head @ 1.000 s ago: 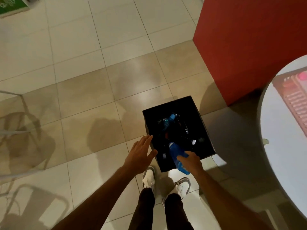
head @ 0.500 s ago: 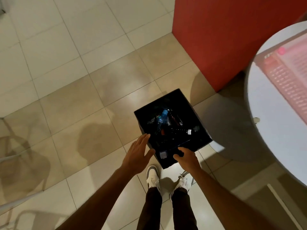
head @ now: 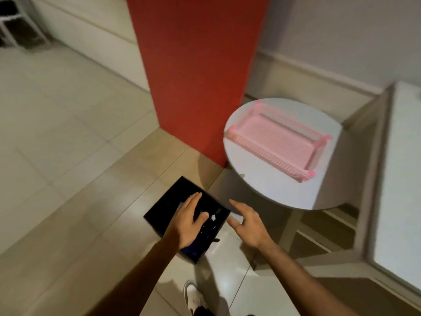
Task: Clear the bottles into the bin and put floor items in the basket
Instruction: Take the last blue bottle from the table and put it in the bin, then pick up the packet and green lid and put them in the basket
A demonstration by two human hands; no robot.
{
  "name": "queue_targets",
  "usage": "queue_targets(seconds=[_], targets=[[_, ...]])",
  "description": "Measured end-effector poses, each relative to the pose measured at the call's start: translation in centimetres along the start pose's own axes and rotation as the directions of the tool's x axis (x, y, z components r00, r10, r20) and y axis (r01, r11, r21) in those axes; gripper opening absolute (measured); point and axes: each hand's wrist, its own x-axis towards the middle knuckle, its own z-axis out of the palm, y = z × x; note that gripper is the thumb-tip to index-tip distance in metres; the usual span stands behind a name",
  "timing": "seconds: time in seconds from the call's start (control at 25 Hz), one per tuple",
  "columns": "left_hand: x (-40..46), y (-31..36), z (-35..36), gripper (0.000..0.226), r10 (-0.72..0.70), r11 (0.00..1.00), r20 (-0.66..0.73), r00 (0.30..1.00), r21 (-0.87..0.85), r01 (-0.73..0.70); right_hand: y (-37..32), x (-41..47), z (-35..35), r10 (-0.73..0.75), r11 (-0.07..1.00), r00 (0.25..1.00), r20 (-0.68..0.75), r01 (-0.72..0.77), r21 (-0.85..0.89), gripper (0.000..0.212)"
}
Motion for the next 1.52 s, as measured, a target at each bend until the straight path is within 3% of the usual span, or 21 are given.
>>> queue_targets(seconds=[0.16, 0.44, 0.72, 0.96, 1.2, 1.52], targets=[[-0.4, 7.4, 2.1, 0.065, 0.177, 0.983, 0.082, 0.981, 0.029, -0.18, 1.4, -6.0, -5.3, 0.057, 0.997, 0.98, -0.192, -0.045, 0.065, 0.06], [-7.9, 18.6, 10.7, 0.065, 0.432, 0.896, 0.246, 0.868, -0.004, -0.445, 6.5, -21.7, -10.5, 0.16, 0.982, 0.87, -0.467, -0.091, 0.166, 0.061], [-18.9, 24.8, 20.3, 0.067, 0.569, 0.785, 0.453, 0.686, -0.052, -0.617, 11.5, -39.7, -11.6, 0.362, 0.929, 0.668, -0.65, -0.199, 0.313, 0.061], [-26.5, 29.9, 27.3, 0.067, 0.648, 0.661, 0.605, 0.462, -0.147, -0.736, 14.8, -52.0, -10.1, 0.543, 0.84, 0.447, -0.711, -0.292, 0.457, 0.063], [-31.5, 34.2, 33.6, 0.068, 0.64, 0.56, 0.734, 0.229, -0.241, -0.793, 17.8, -59.8, -8.6, 0.659, 0.74, 0.232, -0.715, -0.369, 0.563, 0.066], [-35.8, 39.8, 42.9, 0.067, 0.626, 0.396, 0.775, -0.085, -0.41, -0.822, 21.9, -66.8, -7.7, 0.736, 0.587, -0.022, -0.677, -0.477, 0.654, 0.074]])
